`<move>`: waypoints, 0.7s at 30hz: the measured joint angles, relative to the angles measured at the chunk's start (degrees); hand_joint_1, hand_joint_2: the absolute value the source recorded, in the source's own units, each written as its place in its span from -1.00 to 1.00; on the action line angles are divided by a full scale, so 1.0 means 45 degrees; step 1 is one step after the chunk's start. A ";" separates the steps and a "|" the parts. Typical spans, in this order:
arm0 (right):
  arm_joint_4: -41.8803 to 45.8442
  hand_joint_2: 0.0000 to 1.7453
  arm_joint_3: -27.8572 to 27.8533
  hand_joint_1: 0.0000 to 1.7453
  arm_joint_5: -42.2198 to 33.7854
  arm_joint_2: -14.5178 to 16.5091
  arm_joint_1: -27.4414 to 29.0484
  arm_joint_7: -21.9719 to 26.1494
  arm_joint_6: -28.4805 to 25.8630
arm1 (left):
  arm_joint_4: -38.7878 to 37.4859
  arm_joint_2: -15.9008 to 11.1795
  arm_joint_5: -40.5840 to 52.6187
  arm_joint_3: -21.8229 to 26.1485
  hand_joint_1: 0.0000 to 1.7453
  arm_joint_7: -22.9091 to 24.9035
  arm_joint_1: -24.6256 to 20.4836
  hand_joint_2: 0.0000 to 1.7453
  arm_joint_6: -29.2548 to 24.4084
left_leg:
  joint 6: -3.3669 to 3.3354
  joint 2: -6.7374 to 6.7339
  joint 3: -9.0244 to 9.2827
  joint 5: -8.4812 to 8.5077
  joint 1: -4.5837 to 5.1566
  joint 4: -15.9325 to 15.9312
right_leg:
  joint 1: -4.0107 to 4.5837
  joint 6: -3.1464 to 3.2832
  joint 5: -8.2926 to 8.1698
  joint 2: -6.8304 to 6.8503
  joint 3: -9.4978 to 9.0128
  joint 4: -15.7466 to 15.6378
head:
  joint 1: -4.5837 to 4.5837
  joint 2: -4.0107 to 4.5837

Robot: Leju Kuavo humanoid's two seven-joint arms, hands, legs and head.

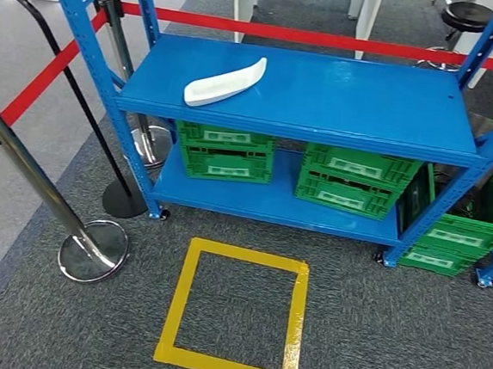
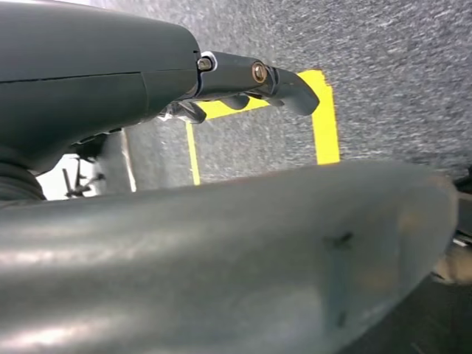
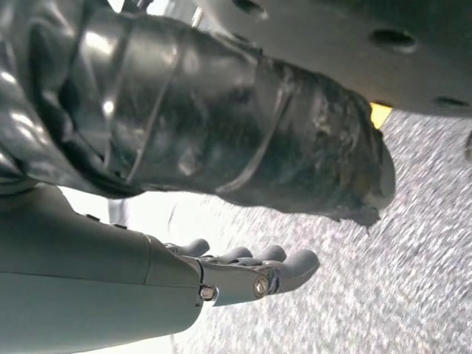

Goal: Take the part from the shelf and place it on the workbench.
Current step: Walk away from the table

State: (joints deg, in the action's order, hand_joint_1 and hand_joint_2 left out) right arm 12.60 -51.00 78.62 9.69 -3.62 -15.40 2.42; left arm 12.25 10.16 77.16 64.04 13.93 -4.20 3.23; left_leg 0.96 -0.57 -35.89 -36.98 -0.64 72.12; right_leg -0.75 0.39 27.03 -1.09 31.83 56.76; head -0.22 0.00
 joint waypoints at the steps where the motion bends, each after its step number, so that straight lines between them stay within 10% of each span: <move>1: -0.0002 -1.00 -0.0005 -1.00 0.0004 0.0001 0.0008 -0.0001 -0.0001 | -0.0001 -0.0004 0.0000 0.0000 -1.00 0.0001 0.0017 -1.00 -0.0010 | -0.0018 0.0031 -0.0173 0.0021 0.0002 0.0332 | 0.0012 0.0005 -0.0008 -0.0199 0.0003 0.0004 | -0.0006 0.0000; 5: -0.0027 -1.00 -0.0024 -1.00 0.0015 0.0004 0.0012 -0.0016 -0.0007 | -0.0002 -0.0034 0.0000 0.0000 -1.00 -0.0023 0.0030 -1.00 -0.0040 | -0.0246 0.0757 0.0890 0.1706 -0.0024 -0.2388 | 0.0034 -0.0066 -0.0026 -0.0971 0.0018 0.0081 | -0.0015 0.0000; 7: -0.0039 -1.00 -0.0028 -1.00 0.0015 0.0005 -0.0013 -0.0007 -0.0011 | -0.0002 -0.0056 0.0000 0.0000 -1.00 -0.0057 0.0017 -1.00 -0.0044 | -0.0320 0.1175 0.1241 0.1942 -0.0030 -0.3293 | 0.0012 -0.0224 -0.0063 -0.1287 0.0145 0.0125 | -0.0022 0.0000; 9: -0.0049 -1.00 -0.0029 -1.00 0.0015 0.0002 0.0014 0.0001 -0.0013 | -0.0002 -0.0047 -0.0002 0.0000 -1.00 -0.0075 -0.0010 -1.00 -0.0044 | -0.0371 0.0987 0.1261 0.1933 -0.0016 -0.3396 | -0.0034 -0.0427 -0.0132 -0.1554 0.0287 0.0098 | -0.0024 0.0000; 12: -0.0061 -1.00 -0.0033 -1.00 0.0015 -0.0009 0.0060 -0.0001 -0.0013 | -0.0002 -0.0037 -0.0023 0.0000 -1.00 -0.0080 -0.0030 -1.00 -0.0052 | -0.0567 0.0468 0.1322 0.2093 -0.0071 -0.3657 | 0.0017 -0.0570 0.0344 -0.0739 0.0816 0.0872 | 0.0096 0.0000; 16: -0.0061 -1.00 -0.0033 -1.00 0.0022 -0.0012 0.0021 -0.0011 -0.0033 | -0.0002 -0.0038 -0.0044 0.0000 -1.00 -0.0091 0.0038 -1.00 -0.0061 | -0.0625 -0.0311 0.1291 0.2106 -0.0006 -0.3680 | 0.0007 -0.0693 0.1620 0.0178 0.2091 0.3689 | 0.0227 0.0000; 21: -0.0062 -1.00 -0.0033 -1.00 0.0119 -0.0033 0.0075 -0.0002 -0.0136 | -0.0002 -0.0018 -0.0103 0.0000 -1.00 -0.0279 -0.0068 -1.00 -0.0063 | -0.0457 -0.0662 0.1302 0.2026 0.0047 -0.3568 | 0.0025 -0.0579 0.0315 0.0492 -0.0057 0.0340 | 0.0227 0.0000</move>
State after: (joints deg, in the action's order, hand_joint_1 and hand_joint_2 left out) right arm 12.32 -51.15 79.15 9.55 -3.28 -15.41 1.81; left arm 12.24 10.08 76.69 64.04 12.68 -4.51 2.95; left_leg -1.10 -3.55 -30.03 -27.86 -0.42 56.06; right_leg -0.64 -2.22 28.45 1.12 31.57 58.29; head 0.80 0.00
